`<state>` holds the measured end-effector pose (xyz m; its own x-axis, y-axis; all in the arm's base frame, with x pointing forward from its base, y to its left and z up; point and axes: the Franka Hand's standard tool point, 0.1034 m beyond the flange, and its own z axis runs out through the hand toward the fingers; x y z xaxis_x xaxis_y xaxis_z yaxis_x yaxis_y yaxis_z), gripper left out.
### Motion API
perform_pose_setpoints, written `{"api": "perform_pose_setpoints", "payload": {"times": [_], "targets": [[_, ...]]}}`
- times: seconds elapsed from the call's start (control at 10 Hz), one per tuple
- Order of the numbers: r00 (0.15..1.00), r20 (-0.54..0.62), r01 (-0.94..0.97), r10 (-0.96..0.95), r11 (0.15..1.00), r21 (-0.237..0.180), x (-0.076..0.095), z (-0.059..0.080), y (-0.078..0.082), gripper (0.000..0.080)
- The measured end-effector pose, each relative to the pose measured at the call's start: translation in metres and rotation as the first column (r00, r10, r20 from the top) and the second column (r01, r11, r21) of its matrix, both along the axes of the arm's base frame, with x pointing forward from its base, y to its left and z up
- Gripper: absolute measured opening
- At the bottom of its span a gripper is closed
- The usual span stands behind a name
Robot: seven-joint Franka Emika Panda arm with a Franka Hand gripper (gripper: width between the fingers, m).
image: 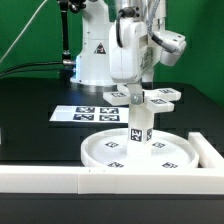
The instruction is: Assemble round table
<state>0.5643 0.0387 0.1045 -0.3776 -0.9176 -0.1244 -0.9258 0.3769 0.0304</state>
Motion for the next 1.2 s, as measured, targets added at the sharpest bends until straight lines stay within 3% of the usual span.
{"api": "perform_pose_setpoints", "payload": {"times": [0.2,0.5,0.8,0.9,1.1,1.2], "targets": [[1.000,0.015,-0.026,0.026,1.000,0.008,0.001,0.005,0.001,0.0635],[0.996,0.070,-0.062,0.060,0.997,0.034,0.002,0.032,0.006,0.0647],[0.983,0.072,-0.170,0.168,0.985,0.022,0.001,0.026,0.006,0.0649],[0.950,0.070,-0.307,0.305,0.952,0.017,0.001,0.021,0.007,0.0649],[0.850,0.087,-0.522,0.519,0.853,0.007,0.006,0.026,0.010,0.0649],[0.761,0.104,-0.643,0.640,0.766,-0.002,0.009,0.028,0.009,0.0649]]}}
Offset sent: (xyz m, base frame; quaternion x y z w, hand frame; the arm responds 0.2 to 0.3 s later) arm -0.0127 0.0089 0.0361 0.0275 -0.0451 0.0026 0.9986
